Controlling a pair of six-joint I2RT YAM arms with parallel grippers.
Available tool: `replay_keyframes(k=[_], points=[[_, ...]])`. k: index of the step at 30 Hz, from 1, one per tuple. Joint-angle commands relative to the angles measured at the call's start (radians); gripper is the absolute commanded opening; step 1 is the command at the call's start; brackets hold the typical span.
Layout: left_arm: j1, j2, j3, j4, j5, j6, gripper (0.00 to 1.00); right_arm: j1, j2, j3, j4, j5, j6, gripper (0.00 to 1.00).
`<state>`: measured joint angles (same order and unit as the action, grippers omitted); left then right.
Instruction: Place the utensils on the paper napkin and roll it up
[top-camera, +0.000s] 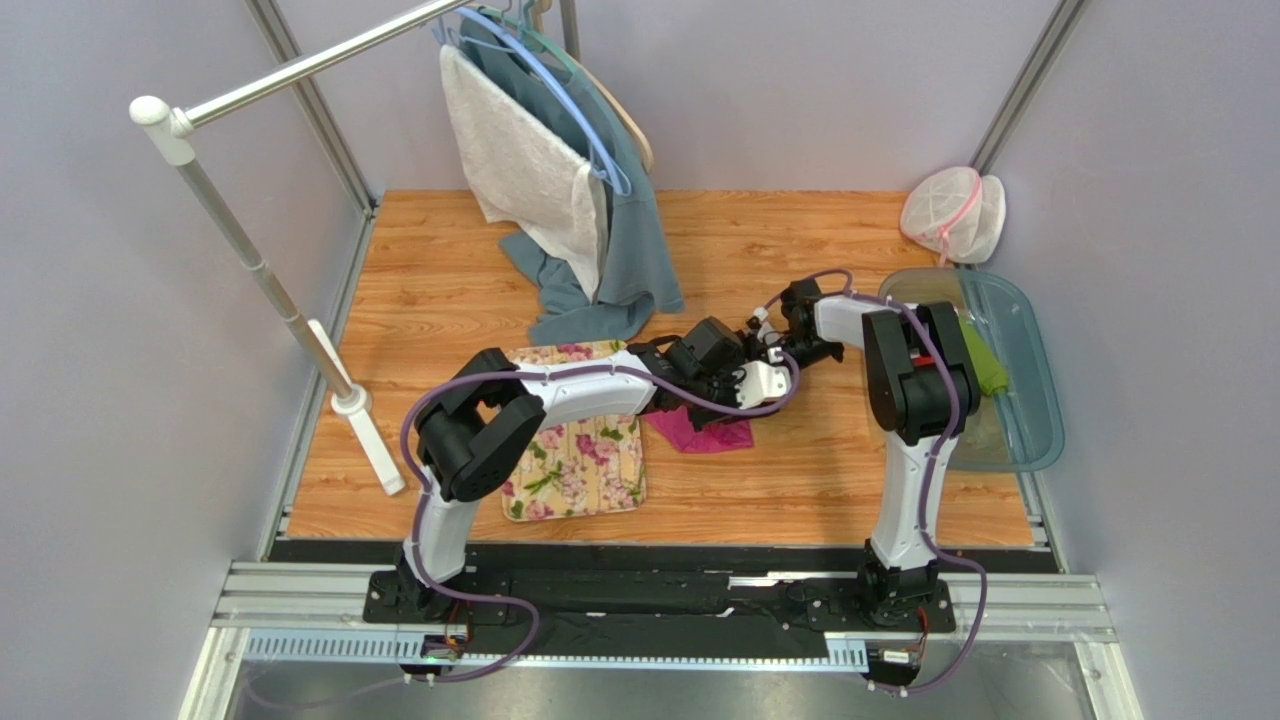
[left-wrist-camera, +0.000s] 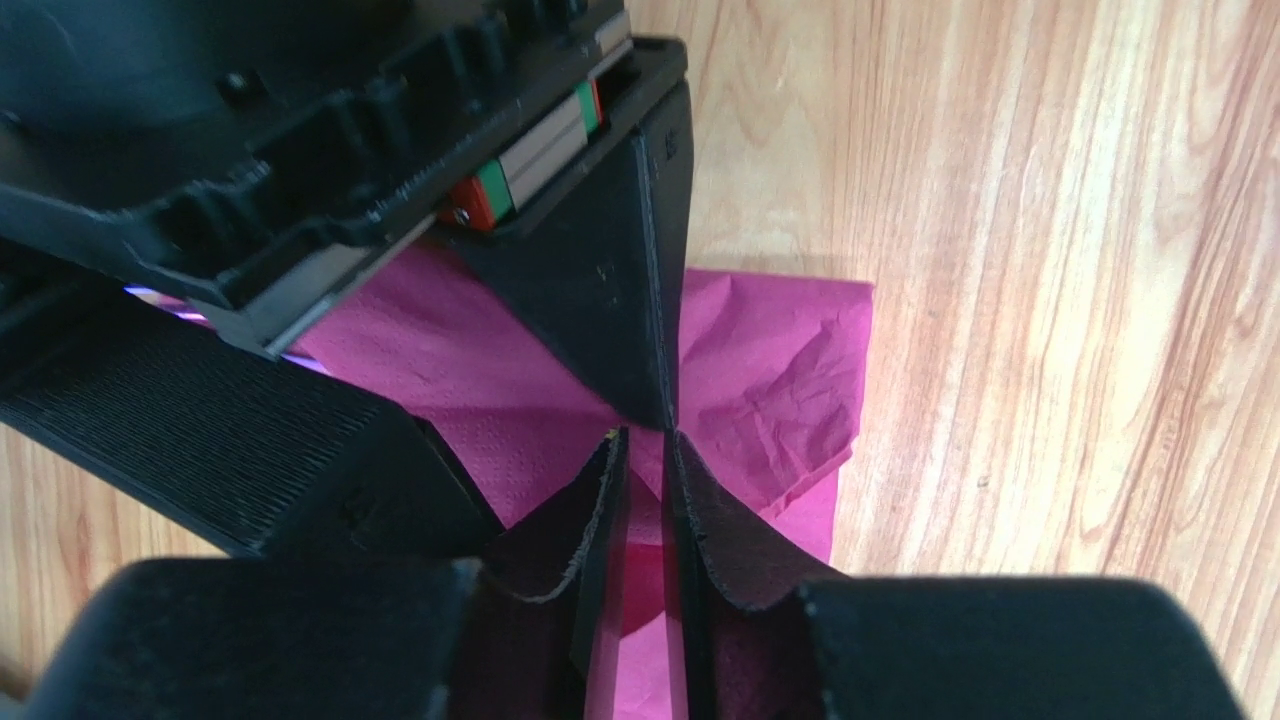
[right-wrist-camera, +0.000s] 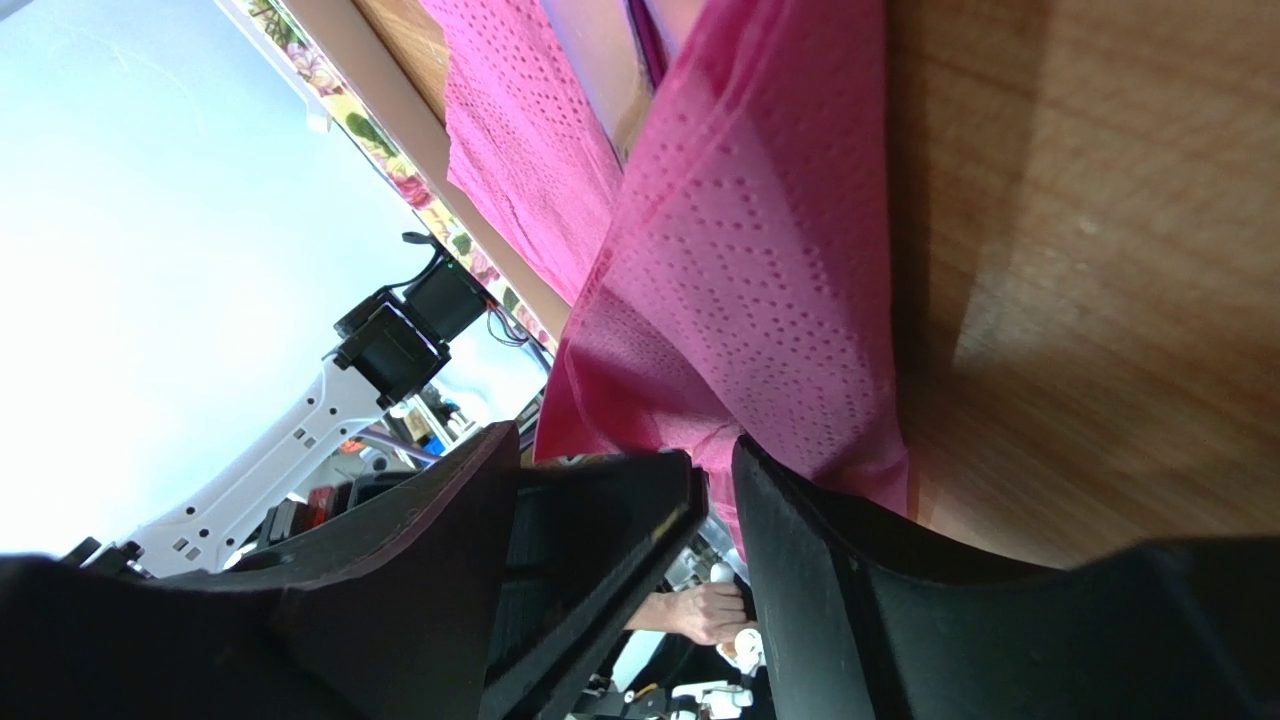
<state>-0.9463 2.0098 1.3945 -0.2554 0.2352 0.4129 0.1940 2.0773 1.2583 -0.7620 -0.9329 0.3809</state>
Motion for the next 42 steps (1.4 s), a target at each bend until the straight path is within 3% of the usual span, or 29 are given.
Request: replay_keyframes(k=[1,13,25,42], points=[[0.004,-0.026,-0.040,-0.019,-0.046,0.021,0.21,0.005,0.000,0.033,-0.003,0.026,-0.005,0.61],[0.049,-0.060,-0.097,-0.004,0.007,-0.052,0.12,0.005,-0.031,0.052,-0.016,0.040,-0.007,0.55],[0.083,-0.068,-0.144,0.081,0.118,-0.118,0.07,0.013,-0.117,0.104,-0.008,0.175,0.053,0.04],[0.133,-0.048,-0.149,0.105,0.191,-0.177,0.05,0.111,-0.049,0.138,0.067,0.344,0.085,0.00]])
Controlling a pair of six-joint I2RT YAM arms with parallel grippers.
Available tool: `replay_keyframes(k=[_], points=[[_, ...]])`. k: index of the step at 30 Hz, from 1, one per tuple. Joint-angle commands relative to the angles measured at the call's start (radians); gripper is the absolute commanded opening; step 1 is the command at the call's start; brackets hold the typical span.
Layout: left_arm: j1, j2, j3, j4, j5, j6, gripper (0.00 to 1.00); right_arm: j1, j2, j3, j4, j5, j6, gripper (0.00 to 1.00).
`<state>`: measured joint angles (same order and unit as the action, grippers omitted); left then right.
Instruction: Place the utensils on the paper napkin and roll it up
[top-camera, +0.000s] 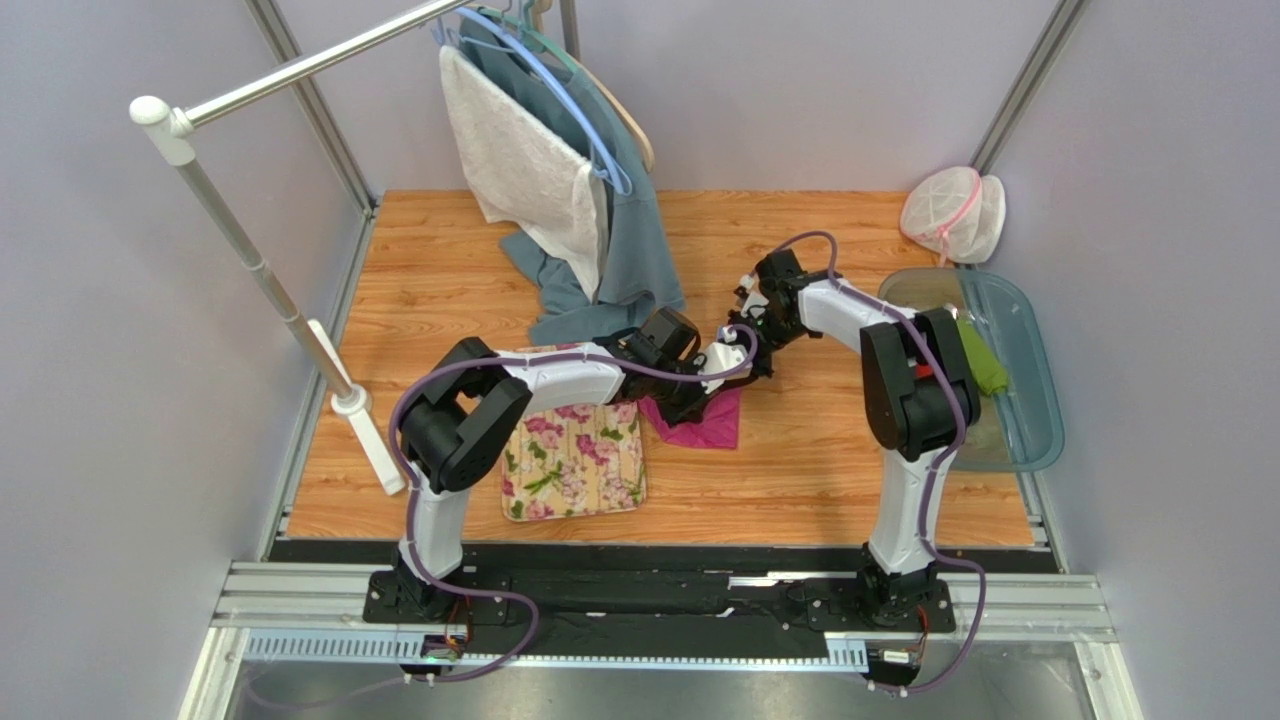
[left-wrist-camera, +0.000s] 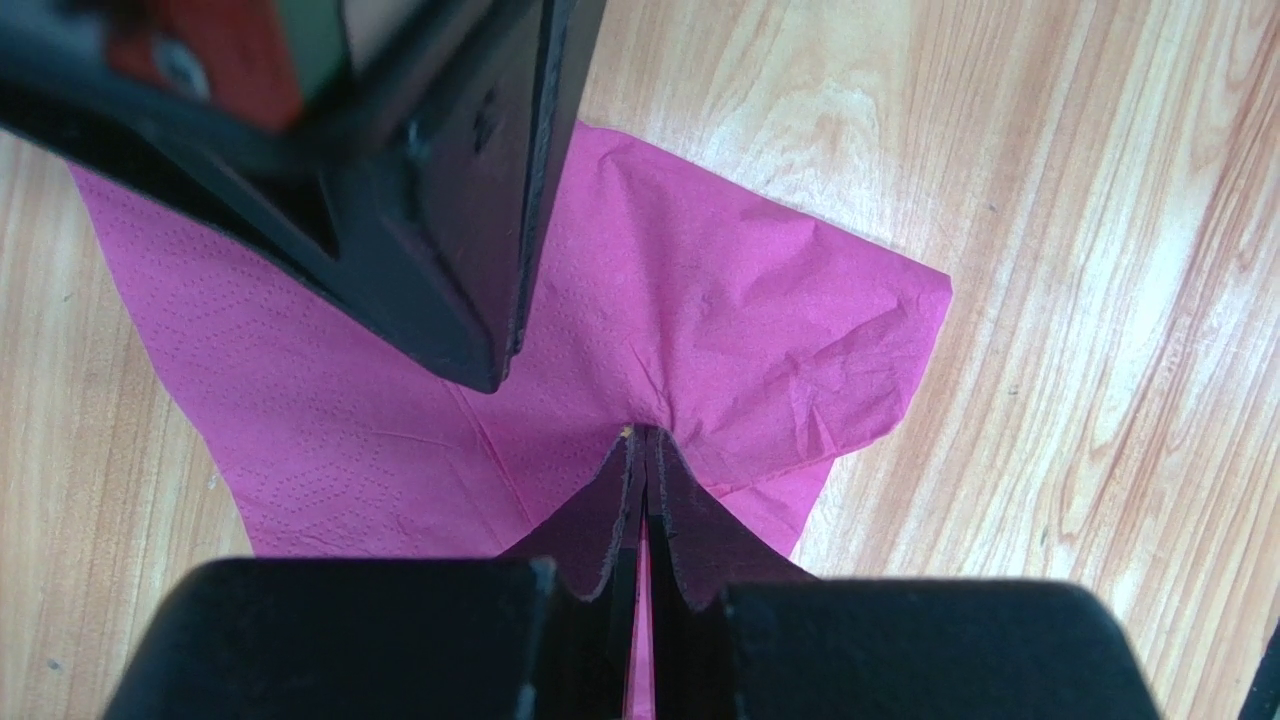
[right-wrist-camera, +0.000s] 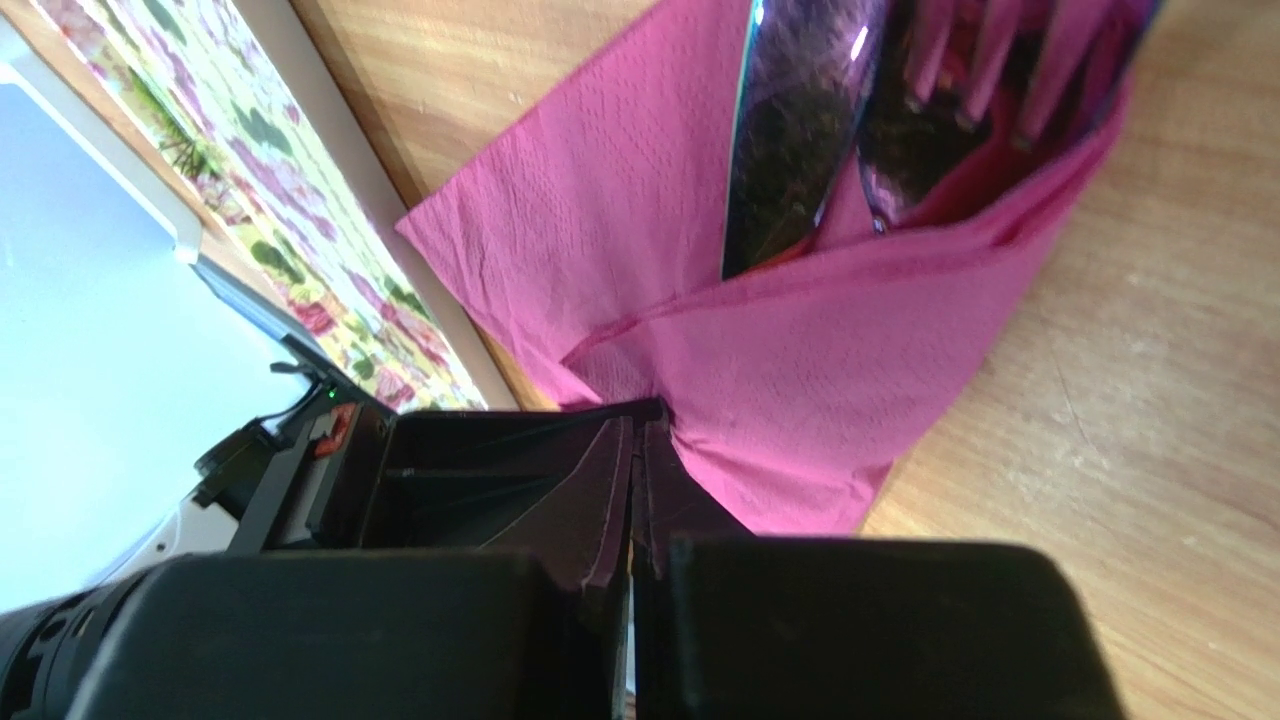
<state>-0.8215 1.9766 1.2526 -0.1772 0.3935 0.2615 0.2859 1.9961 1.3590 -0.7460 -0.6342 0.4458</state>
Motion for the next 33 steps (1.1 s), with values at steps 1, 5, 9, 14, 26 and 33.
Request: replay_keyframes(k=[1,5,9,14,26,33], points=[[0.008,-0.015,-0.005,0.028,0.034,-0.028,0.05,0.022,0.038,0.037,0.054,0.050,0.021,0.00],[0.019,-0.010,0.001,0.030,0.041,-0.050,0.05,0.027,0.072,0.029,0.060,0.096,0.013,0.00],[0.048,-0.022,0.007,0.033,0.068,-0.143,0.06,0.032,0.104,0.011,0.062,0.139,-0.009,0.00],[0.090,-0.119,-0.051,0.108,0.143,-0.281,0.10,0.030,0.133,0.009,0.065,0.166,-0.038,0.00],[0.038,-0.102,-0.023,0.120,0.150,-0.271,0.11,0.030,0.150,0.017,0.047,0.113,-0.085,0.00],[0.025,0.027,0.077,0.056,0.071,-0.208,0.09,0.029,0.159,0.020,0.037,0.091,-0.099,0.00]])
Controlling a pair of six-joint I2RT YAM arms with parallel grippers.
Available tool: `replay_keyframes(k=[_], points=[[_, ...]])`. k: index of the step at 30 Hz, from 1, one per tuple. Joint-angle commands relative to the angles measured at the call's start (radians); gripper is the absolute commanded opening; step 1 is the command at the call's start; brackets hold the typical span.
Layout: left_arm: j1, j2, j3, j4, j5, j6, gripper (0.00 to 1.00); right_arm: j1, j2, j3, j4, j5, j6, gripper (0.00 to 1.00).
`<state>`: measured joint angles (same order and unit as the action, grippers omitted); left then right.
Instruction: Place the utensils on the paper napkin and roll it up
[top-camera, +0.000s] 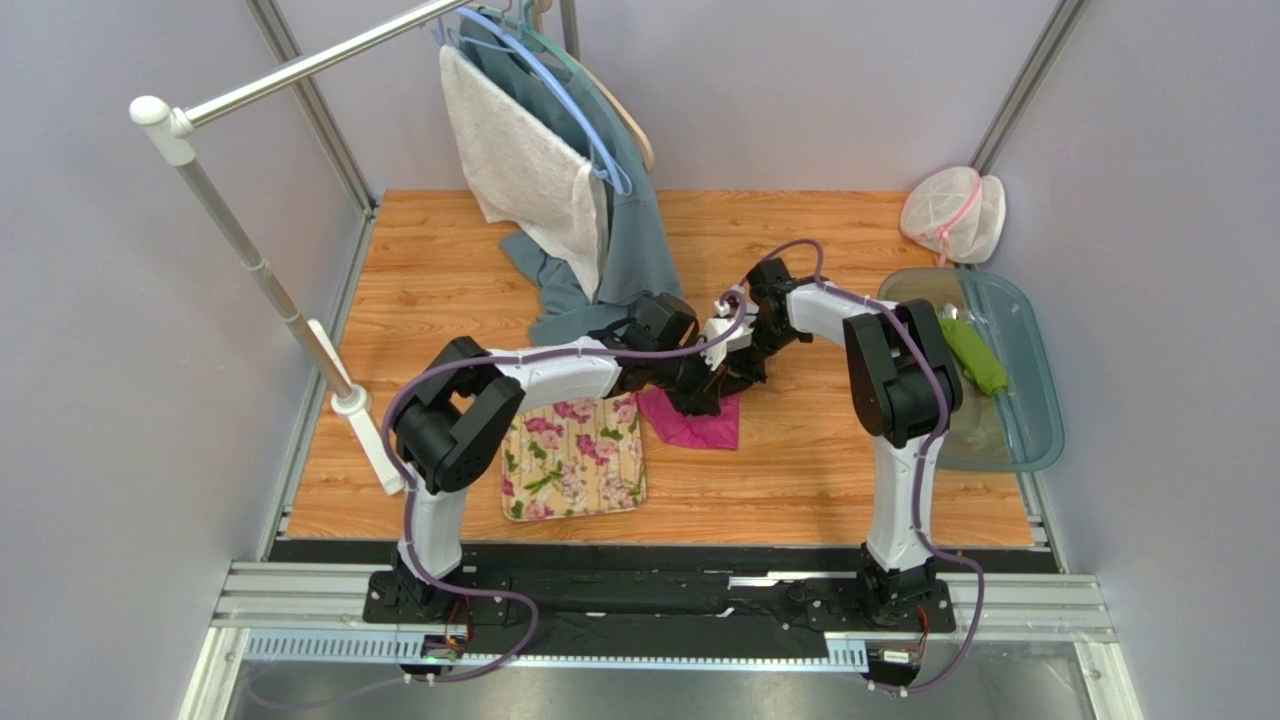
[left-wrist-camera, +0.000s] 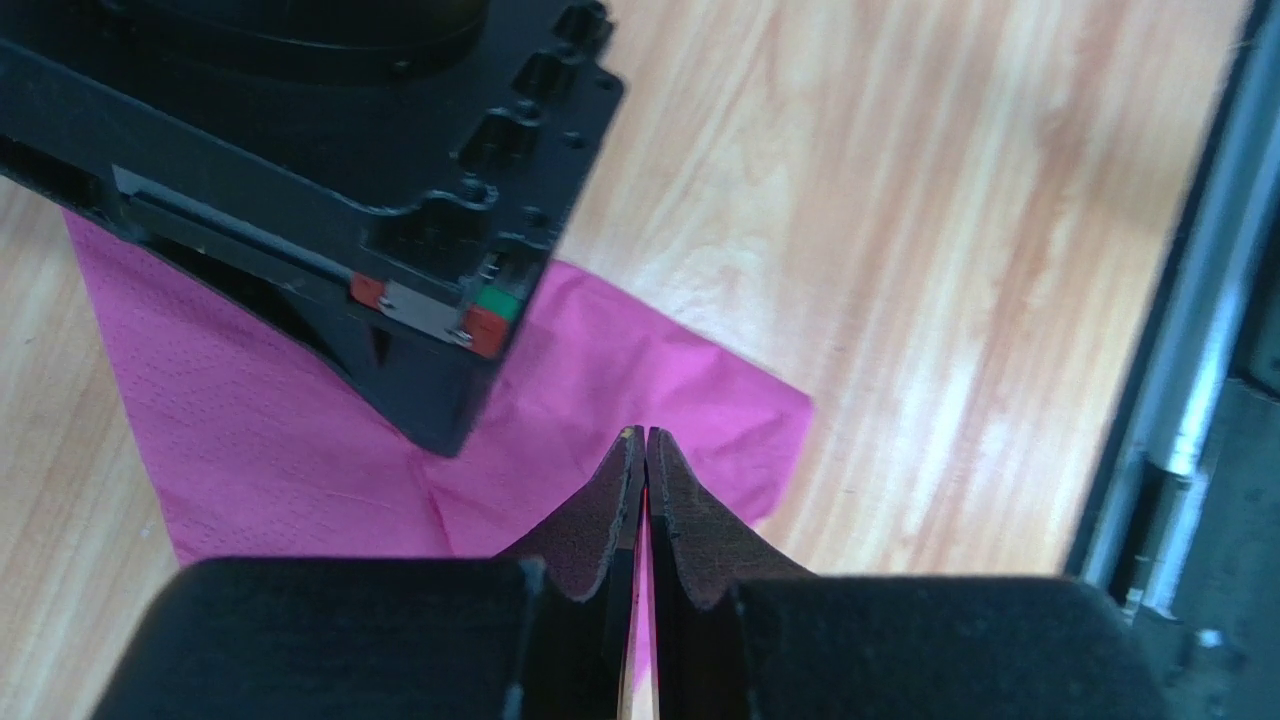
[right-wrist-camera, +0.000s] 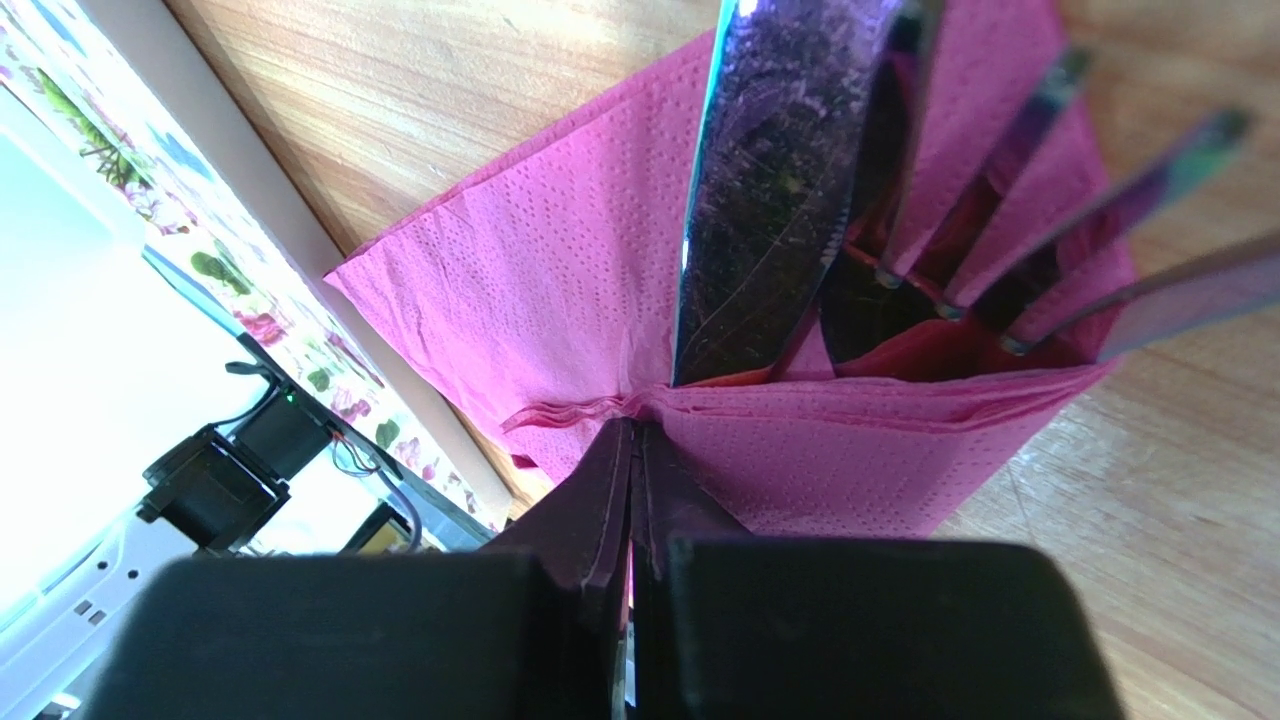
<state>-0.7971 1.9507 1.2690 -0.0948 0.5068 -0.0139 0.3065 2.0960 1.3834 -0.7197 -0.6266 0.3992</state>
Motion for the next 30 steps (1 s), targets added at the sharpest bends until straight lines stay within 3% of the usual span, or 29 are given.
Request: replay_keyframes(k=[1,15,23,30], points=[[-0.002,0.063,0.072,-0.057,-0.057,0.071,0.09,0.008,0.059,-0.004,0.012,0.081,-0.056,0.00],[0.001,0.100,0.024,-0.039,-0.065,0.032,0.08,0.008,0.056,0.032,-0.017,0.058,-0.094,0.00],[0.001,0.100,0.010,-0.028,-0.047,0.020,0.08,0.006,-0.059,0.083,-0.038,-0.022,-0.051,0.14],[-0.001,0.106,0.015,-0.017,-0.039,-0.021,0.08,0.016,-0.073,0.086,-0.083,0.005,-0.056,0.15]])
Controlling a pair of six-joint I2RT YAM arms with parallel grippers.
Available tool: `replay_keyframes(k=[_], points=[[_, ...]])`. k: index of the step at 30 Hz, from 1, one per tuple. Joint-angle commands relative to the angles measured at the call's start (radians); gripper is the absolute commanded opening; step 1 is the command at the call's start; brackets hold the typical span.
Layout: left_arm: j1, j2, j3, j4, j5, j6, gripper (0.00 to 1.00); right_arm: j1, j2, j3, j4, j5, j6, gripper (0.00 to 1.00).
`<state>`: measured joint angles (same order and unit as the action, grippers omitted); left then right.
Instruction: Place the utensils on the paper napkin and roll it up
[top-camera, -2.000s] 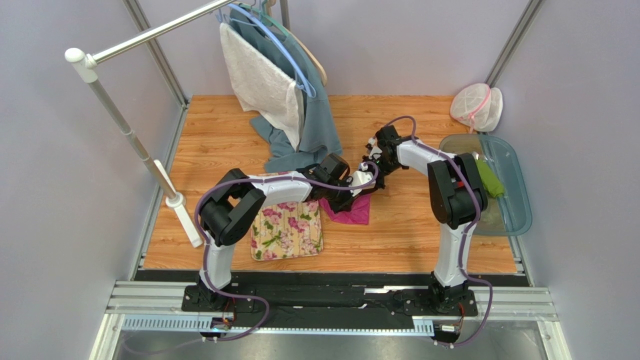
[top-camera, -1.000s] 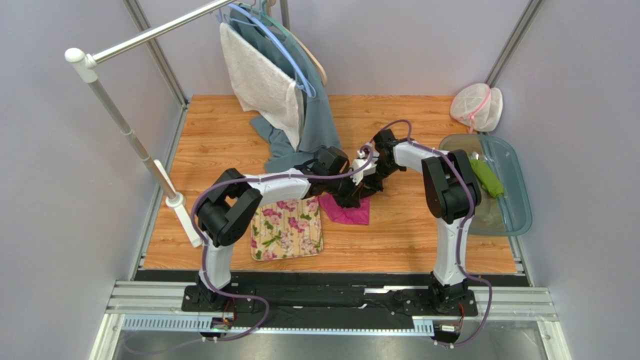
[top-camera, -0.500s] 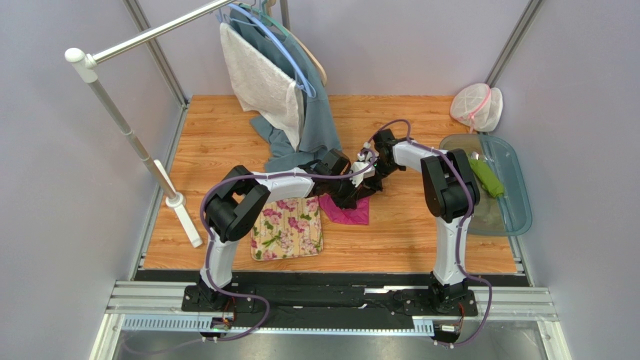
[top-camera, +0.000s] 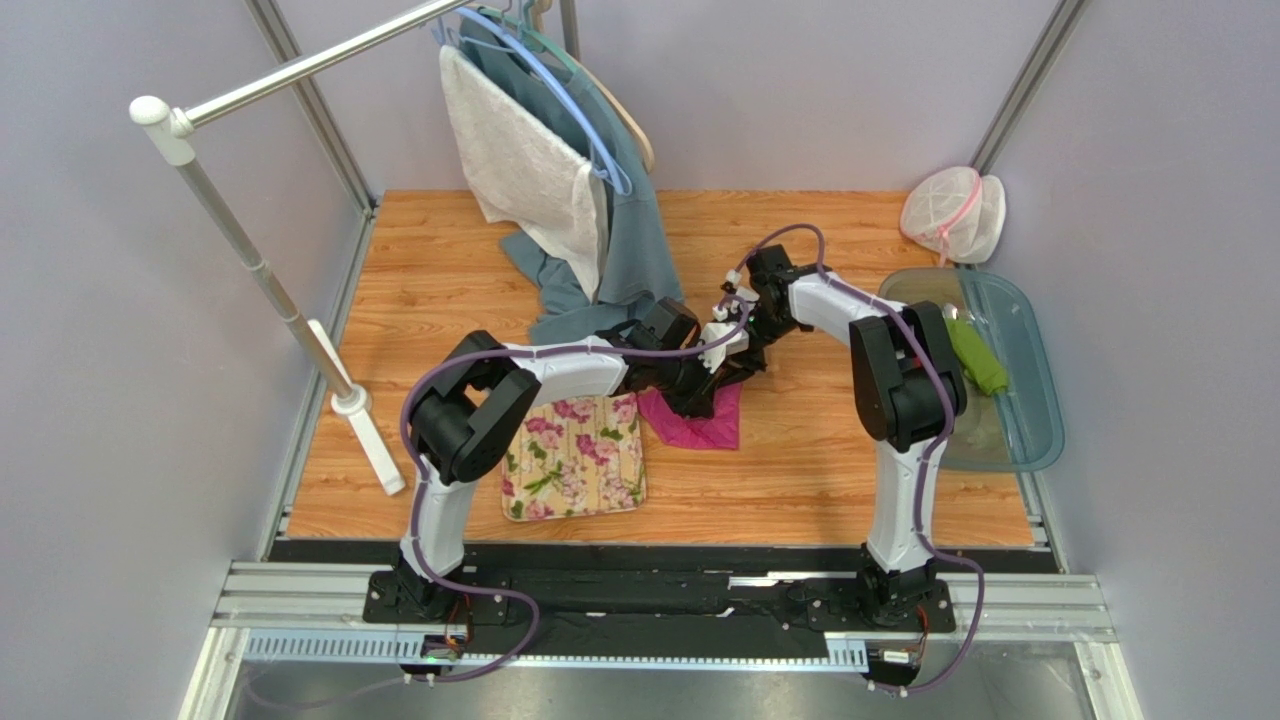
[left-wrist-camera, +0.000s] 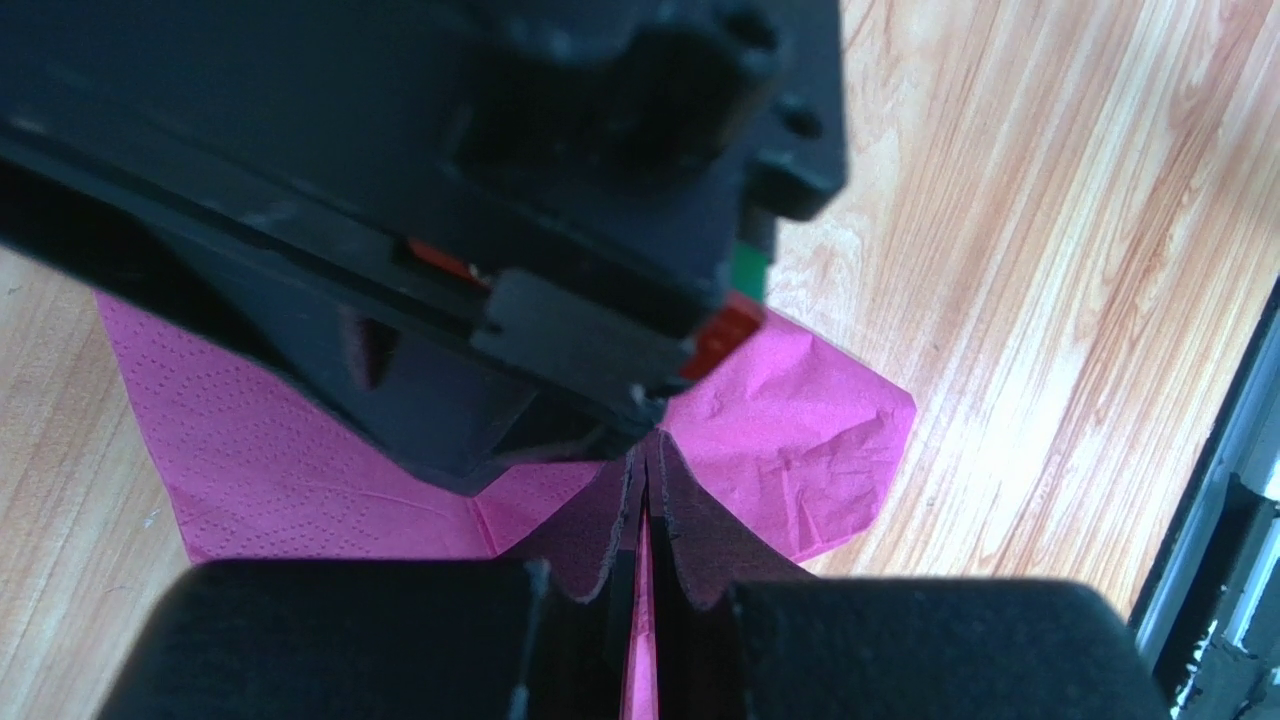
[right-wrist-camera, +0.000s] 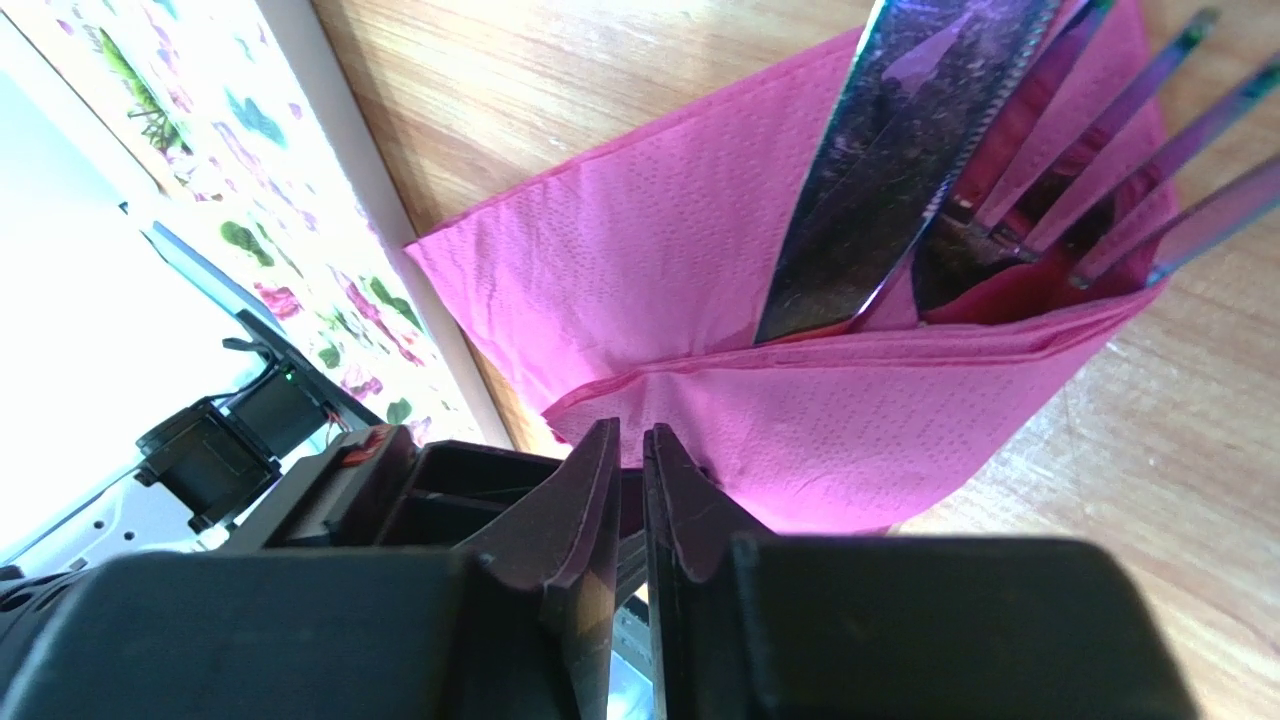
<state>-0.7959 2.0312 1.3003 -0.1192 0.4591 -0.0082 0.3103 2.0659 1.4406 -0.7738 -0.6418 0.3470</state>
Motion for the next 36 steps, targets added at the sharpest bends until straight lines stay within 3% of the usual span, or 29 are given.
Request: replay_keyframes(k=[1,15,20,24,36], points=[[0.000,0.026,-0.016,0.009,0.007,-0.029,0.08,0.013,-0.036,0.027,-0.030,0.027,-0.005,0.14],[0.000,0.024,-0.015,0.004,0.000,-0.032,0.08,0.030,0.014,0.001,-0.059,0.160,-0.017,0.10],[0.046,-0.052,-0.065,0.097,0.042,-0.157,0.17,0.035,0.072,-0.002,-0.056,0.195,-0.052,0.06],[0.075,-0.132,-0.125,0.179,0.145,-0.278,0.19,0.036,0.085,-0.012,-0.053,0.206,-0.075,0.04],[0.076,-0.051,-0.096,0.199,0.205,-0.403,0.13,0.027,0.079,-0.019,-0.048,0.209,-0.074,0.03]])
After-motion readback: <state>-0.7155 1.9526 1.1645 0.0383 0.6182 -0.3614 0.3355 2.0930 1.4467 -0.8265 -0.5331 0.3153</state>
